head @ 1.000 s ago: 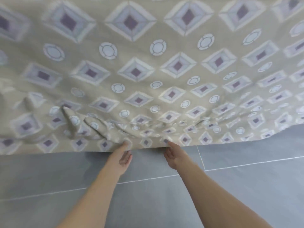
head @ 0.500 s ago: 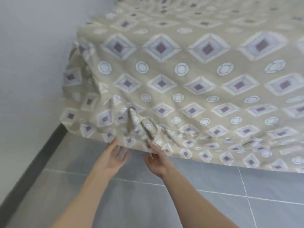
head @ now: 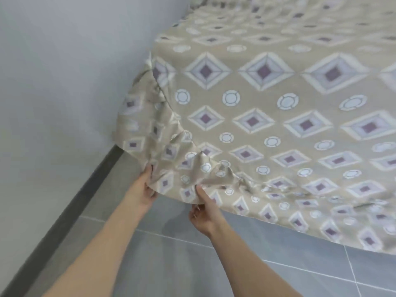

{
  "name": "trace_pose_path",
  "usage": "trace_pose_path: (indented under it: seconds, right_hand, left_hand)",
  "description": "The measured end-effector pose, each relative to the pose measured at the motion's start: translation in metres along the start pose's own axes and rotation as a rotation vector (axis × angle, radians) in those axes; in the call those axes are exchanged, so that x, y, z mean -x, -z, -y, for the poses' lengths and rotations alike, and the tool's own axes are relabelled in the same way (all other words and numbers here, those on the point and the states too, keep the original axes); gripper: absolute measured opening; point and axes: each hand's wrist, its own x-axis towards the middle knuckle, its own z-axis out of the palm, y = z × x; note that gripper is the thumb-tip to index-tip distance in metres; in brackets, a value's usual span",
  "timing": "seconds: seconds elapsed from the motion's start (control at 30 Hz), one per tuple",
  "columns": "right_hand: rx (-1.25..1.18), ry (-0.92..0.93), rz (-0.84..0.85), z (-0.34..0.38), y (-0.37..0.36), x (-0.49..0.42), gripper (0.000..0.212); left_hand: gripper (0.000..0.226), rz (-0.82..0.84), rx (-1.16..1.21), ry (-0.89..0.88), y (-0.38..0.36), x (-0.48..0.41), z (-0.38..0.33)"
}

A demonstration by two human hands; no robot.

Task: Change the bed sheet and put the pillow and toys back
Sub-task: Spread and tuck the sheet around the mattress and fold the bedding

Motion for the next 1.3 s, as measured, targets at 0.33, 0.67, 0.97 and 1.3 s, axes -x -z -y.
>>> trace_pose_path:
  seconds: [0.33, 0.67, 0.97, 1.3]
  right_hand:
    - [-0.027, 0.050, -0.244, -0.006, 0.009, -0.025, 0.035]
    - [-0.008, 0.011, -0.257, -0.017, -0.013, -0.044, 0.041]
    - [0.000, -0.065, -0.245, -0.043, -0.034, -0.050, 0.042]
    - [-0.033, -0.059, -0.307, -0.043, -0.024, -0.041, 0.029]
  left_hand:
    - [0.016, -0.208, -0.050, -0.058, -0.002, -0.033, 0.011]
    - [0.016, -0.267, -0.063, -0.090, 0.008, -0.053, -0.005]
    - [0.021, -0.303, -0.064, -0.107, 0.034, -0.062, -0.025]
    - [0.009, -0.222, -0.063, -0.060, 0.028, -0.055, -0.010]
